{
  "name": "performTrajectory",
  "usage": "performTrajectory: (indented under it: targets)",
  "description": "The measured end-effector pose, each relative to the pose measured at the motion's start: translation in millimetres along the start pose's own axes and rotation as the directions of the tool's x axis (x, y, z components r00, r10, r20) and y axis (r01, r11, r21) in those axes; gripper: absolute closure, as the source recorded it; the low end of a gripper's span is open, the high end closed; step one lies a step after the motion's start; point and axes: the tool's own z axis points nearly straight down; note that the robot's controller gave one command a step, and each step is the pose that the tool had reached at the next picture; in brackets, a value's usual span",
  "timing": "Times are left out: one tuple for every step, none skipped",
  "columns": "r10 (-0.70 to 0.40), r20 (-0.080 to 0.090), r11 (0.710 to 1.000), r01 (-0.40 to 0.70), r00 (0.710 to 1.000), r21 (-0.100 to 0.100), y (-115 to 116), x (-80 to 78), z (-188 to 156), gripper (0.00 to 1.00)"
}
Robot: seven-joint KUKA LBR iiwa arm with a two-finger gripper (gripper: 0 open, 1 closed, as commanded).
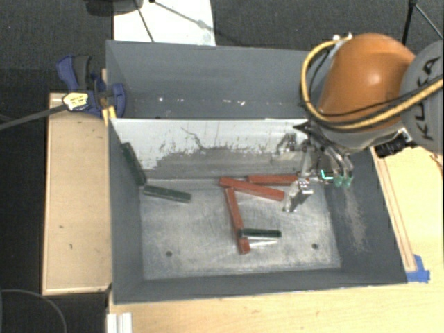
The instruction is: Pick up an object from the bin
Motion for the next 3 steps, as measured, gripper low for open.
performTrajectory:
  targets:
    - [0.001,0.008,1.000,-0.001,1.000,0.000,-0.1,-1.4,-4.3,0.00]
    - [-0.035,0.016,0.999,0.035,0.999,0.001,3.5,4.0,35.7,0.00]
    - [-0.139,0.011,0.990,0.139,0.990,0.001,-9.5,38.6,104.4,0.00]
